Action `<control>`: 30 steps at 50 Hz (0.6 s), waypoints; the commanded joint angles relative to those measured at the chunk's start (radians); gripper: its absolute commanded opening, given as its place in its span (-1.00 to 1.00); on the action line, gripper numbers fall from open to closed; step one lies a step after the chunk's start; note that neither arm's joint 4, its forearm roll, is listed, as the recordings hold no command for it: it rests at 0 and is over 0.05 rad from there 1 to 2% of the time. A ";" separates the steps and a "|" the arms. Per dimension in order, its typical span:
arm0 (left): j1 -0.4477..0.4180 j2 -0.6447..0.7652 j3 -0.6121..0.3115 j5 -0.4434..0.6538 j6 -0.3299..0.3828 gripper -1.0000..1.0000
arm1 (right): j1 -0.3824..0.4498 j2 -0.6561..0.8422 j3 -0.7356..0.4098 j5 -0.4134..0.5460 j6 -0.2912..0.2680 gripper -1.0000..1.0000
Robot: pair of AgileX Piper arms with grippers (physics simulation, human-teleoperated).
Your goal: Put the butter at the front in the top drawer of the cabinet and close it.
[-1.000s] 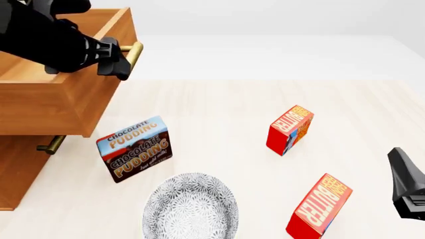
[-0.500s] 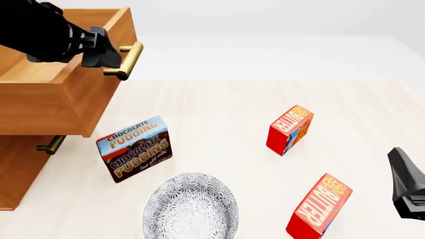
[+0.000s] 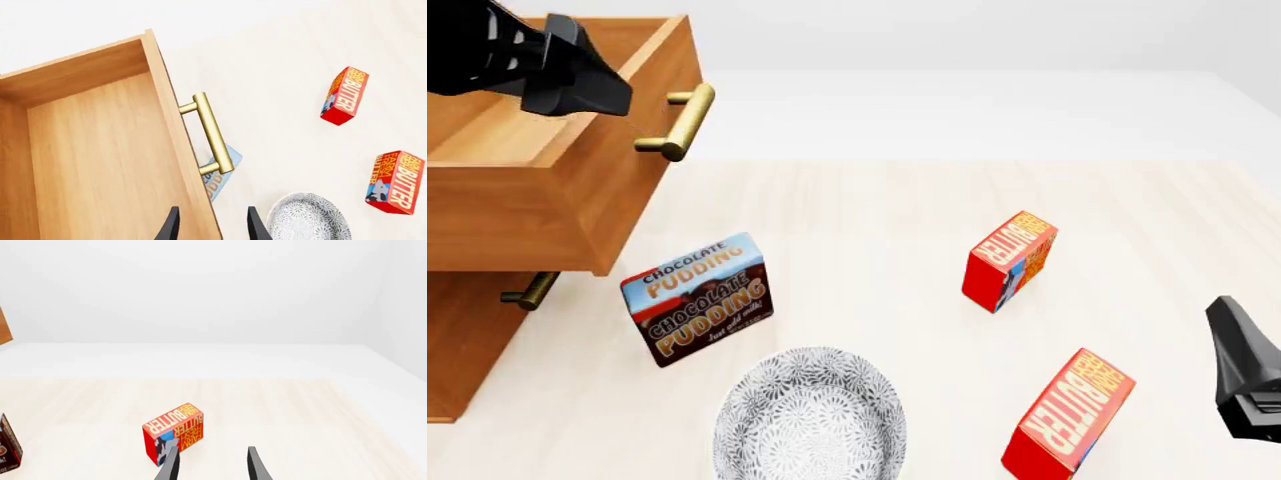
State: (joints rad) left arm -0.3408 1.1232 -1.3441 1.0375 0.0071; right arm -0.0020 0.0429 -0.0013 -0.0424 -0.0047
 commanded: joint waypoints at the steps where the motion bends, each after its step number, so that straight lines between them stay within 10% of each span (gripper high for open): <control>1: -0.031 -0.043 -0.012 0.028 0.045 1.00 | 0.000 0.003 0.000 -0.002 0.001 1.00; 24: -0.309 -0.013 0.040 -0.170 0.111 1.00 | 0.000 0.003 0.000 -0.003 0.001 1.00; 30: -0.347 0.041 0.120 -0.317 0.232 1.00 | 0.000 0.003 0.000 -0.002 0.001 1.00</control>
State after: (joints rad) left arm -0.6206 1.1254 -1.2937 0.8564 0.1442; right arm -0.0020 0.0431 -0.0013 -0.0424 -0.0047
